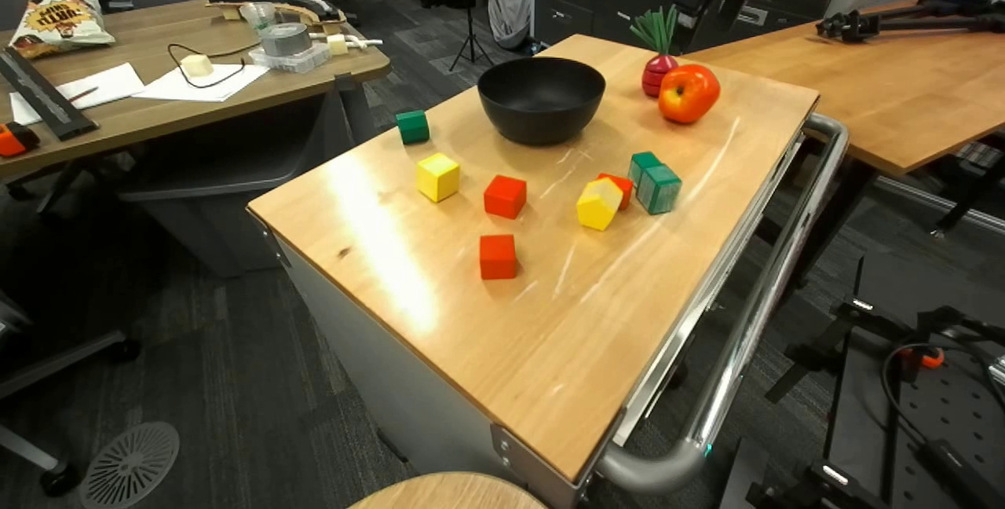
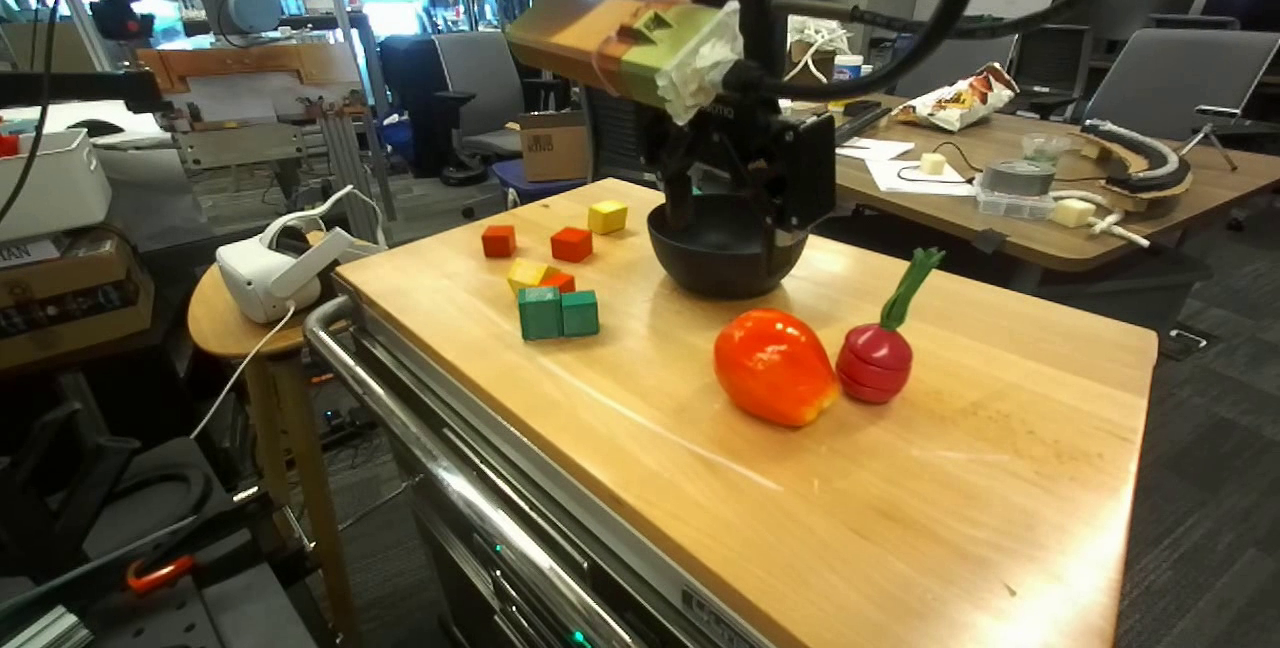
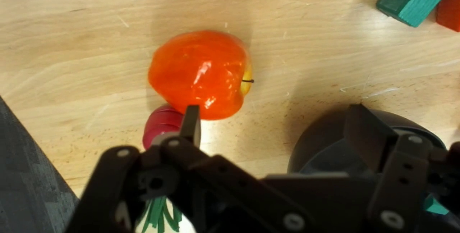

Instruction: Move the apple to the top right corner of the countertop, place all the blocks inside the black bowl, put the radish in the bowl

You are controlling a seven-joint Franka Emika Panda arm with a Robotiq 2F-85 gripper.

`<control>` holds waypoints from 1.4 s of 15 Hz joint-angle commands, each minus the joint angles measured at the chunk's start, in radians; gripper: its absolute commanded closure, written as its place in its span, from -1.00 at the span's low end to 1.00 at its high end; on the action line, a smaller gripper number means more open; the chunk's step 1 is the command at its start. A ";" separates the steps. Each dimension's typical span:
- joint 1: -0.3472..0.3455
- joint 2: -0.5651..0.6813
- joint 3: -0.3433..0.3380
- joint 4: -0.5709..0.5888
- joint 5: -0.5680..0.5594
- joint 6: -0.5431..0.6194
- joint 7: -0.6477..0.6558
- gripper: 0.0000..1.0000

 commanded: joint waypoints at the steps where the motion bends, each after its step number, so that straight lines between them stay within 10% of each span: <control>1: -0.035 0.038 0.009 0.020 -0.079 -0.003 0.067 -1.00; 19: -0.039 0.190 0.033 0.028 -0.013 0.101 -0.008 -1.00; 21: -0.039 0.198 0.037 0.030 -0.015 0.098 -0.005 -0.51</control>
